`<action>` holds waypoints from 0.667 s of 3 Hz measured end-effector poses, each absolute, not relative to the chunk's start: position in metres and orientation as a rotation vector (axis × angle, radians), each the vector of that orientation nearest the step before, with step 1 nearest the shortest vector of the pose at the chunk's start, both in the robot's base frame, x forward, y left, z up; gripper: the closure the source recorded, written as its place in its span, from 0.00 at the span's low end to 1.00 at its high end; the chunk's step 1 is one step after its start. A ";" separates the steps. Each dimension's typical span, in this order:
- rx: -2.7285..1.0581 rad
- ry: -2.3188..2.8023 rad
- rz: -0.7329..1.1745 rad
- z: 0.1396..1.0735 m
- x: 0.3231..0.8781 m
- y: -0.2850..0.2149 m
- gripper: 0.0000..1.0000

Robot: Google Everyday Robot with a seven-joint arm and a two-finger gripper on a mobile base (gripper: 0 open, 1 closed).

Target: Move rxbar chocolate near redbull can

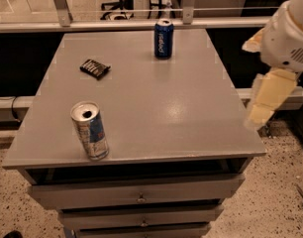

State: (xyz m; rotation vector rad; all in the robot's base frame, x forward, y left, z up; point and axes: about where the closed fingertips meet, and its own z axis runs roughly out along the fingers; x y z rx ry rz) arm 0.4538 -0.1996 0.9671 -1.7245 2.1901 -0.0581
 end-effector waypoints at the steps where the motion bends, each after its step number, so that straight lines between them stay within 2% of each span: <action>1: -1.734 2.112 0.021 0.951 0.487 -0.161 0.00; 2: -1.725 2.040 0.095 0.940 0.518 -0.123 0.00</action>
Offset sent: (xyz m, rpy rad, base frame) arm 0.1055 0.1243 -0.0378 0.2464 -0.0545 0.1326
